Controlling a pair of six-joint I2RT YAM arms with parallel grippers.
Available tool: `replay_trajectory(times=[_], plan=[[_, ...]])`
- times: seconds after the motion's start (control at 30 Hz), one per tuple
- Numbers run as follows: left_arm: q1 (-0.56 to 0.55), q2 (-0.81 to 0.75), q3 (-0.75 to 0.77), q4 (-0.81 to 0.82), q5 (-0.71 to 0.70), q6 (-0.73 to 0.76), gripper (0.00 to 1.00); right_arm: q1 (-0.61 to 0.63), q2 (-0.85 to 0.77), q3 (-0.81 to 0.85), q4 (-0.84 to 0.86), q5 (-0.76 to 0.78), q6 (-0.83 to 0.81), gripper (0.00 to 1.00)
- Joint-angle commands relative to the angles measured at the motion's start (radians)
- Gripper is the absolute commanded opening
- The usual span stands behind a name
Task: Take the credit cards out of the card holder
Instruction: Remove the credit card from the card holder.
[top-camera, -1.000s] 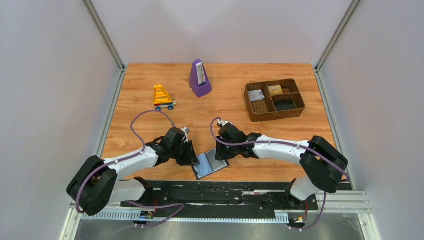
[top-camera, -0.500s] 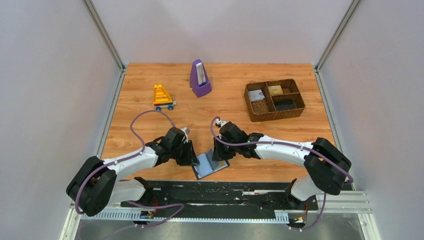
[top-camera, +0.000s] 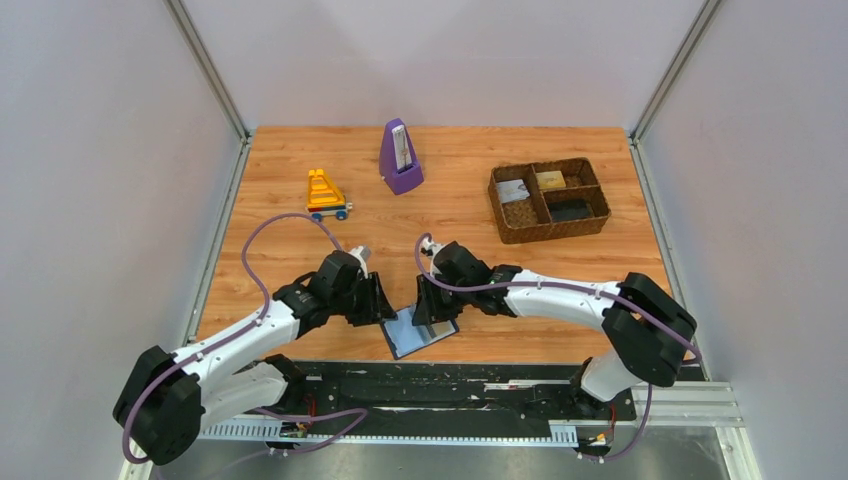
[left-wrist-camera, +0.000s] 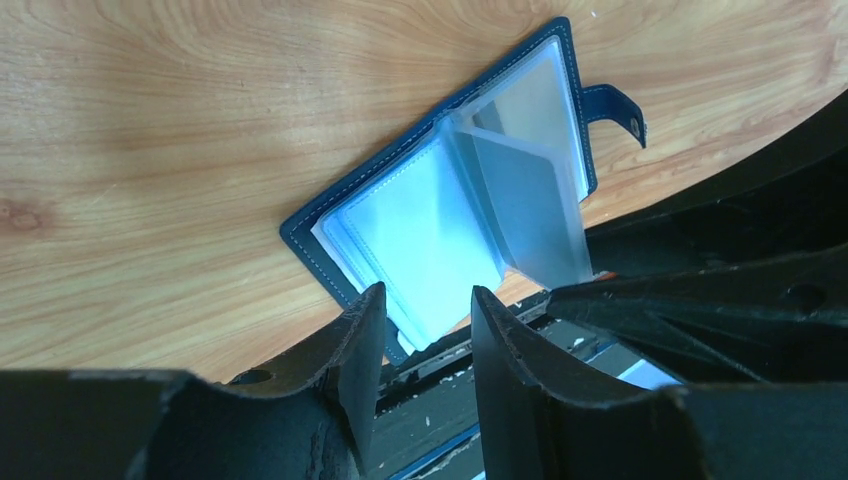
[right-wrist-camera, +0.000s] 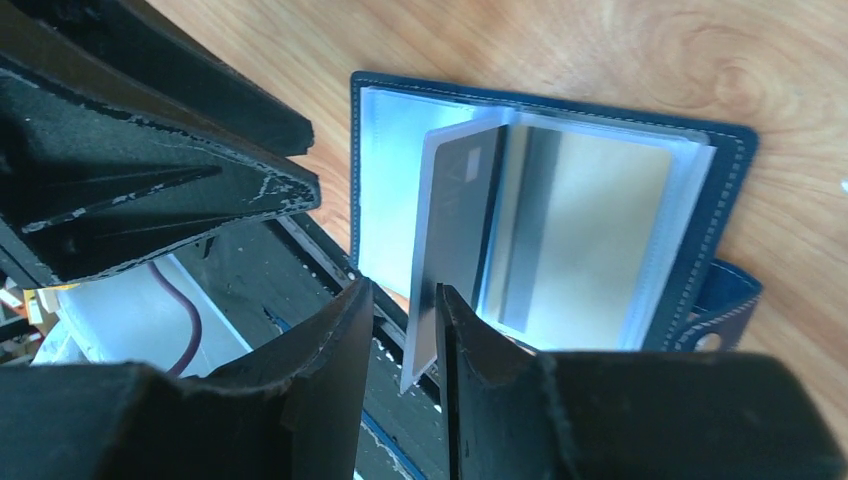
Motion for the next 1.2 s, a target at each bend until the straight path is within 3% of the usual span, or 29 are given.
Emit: replay_trajectory(times=[0.0, 0.37, 0.73, 1.17], plan=[[-0.001, -0.011, 0.037, -0.034, -0.021, -0.012, 0.45, 0.014, 0.027, 0.042, 0.078, -0.078, 0.023, 0.31], [0.000, -0.019, 0.047, -0.015, 0.019, -0.001, 0.45, 0.003, 0.004, 0.025, 0.071, -0.055, 0.004, 0.27], [0.000, 0.081, -0.032, 0.158, 0.093, -0.009, 0.33, -0.045, 0.063, 0.005, 0.068, -0.028, -0.021, 0.25], [0.000, 0.173, -0.082, 0.200, 0.062, -0.014, 0.26, -0.086, 0.137, -0.030, 0.138, -0.117, -0.024, 0.27]])
